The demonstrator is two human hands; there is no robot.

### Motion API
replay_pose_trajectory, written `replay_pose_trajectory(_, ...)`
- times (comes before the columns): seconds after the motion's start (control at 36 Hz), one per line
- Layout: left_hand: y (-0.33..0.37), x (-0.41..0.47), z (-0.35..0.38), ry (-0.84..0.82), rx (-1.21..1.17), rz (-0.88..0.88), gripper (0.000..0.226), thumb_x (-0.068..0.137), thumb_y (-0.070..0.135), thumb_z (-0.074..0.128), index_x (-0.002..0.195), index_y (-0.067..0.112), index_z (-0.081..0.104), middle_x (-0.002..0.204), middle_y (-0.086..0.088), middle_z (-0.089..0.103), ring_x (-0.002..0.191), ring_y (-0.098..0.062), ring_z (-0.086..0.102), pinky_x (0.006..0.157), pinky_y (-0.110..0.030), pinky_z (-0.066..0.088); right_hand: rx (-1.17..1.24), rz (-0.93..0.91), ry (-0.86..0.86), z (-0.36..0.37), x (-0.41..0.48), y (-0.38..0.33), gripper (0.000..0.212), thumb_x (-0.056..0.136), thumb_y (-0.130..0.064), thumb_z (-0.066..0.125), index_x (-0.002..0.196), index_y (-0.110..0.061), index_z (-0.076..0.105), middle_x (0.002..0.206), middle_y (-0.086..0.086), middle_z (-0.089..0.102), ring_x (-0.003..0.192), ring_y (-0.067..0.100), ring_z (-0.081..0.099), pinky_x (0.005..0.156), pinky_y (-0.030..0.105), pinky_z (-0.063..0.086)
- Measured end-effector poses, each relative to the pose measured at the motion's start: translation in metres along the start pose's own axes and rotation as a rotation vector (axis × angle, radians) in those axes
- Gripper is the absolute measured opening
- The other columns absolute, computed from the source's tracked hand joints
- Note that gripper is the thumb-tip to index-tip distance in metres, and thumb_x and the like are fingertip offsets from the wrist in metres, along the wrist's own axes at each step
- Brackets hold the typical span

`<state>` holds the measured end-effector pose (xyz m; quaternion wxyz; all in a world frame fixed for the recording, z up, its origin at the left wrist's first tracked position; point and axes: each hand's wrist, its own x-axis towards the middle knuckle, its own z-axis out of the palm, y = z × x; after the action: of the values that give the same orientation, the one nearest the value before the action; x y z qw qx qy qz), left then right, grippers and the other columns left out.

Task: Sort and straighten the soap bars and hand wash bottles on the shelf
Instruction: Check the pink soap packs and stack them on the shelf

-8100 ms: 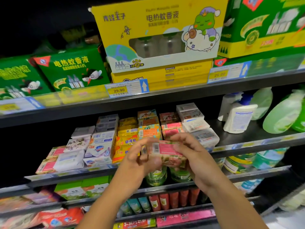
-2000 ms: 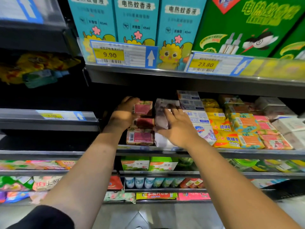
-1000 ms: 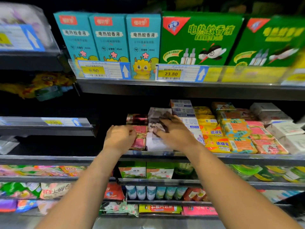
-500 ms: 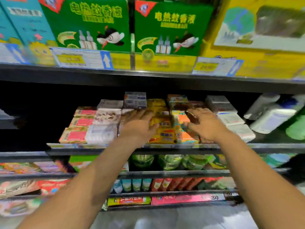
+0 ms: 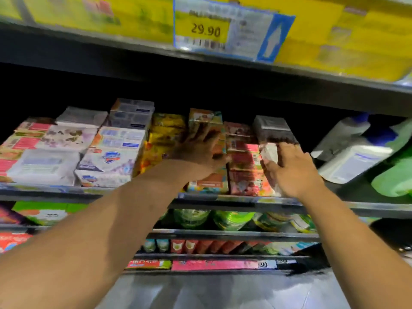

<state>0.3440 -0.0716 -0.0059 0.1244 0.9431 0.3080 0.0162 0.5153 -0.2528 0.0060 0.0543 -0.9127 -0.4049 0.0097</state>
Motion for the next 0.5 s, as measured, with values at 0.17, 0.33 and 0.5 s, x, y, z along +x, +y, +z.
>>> replay_pose_trajectory(0.17, 0.010, 0.017, 0.004, 0.040, -0.015, 0.013, 0.087, 0.089, 0.080, 0.025, 0.158, 0.034, -0.002, 0.165, 0.007, -0.018, 0.151, -0.018, -0.022, 0.124, -0.042, -0.002, 0.000, 0.046, 0.050, 0.009, 0.007, 0.005, 0.033, 0.098, -0.047, 0.043, 0.086, -0.019, 0.034, 0.095, 0.000, 0.037, 0.108, 0.031, 0.041, 0.095, 0.049, 0.035)
replay_pose_trajectory(0.33, 0.012, 0.024, 0.023, 0.198, 0.084, -0.003, 0.080, 0.089, 0.072, 0.017, 0.157, 0.031, 0.007, 0.167, 0.003, 0.002, 0.154, -0.023, 0.003, 0.117, -0.048, 0.024, 0.072, 0.096, -0.083, -0.009, 0.012, 0.000, 0.046, 0.085, -0.068, 0.040, 0.088, -0.022, 0.041, 0.106, 0.007, 0.044, 0.119, 0.032, 0.043, 0.098, 0.044, 0.038)
replay_pose_trajectory(0.5, 0.015, 0.018, 0.013, 0.209, 0.121, 0.025, 0.078, 0.091, 0.072, 0.021, 0.155, 0.029, 0.012, 0.166, -0.001, 0.008, 0.153, -0.028, 0.006, 0.116, -0.053, 0.023, 0.018, -0.092, -0.102, -0.024, 0.055, -0.012, 0.078, 0.090, -0.064, 0.056, 0.157, -0.039, 0.023, 0.168, -0.009, 0.010, 0.152, 0.017, 0.019, 0.116, 0.025, 0.020)
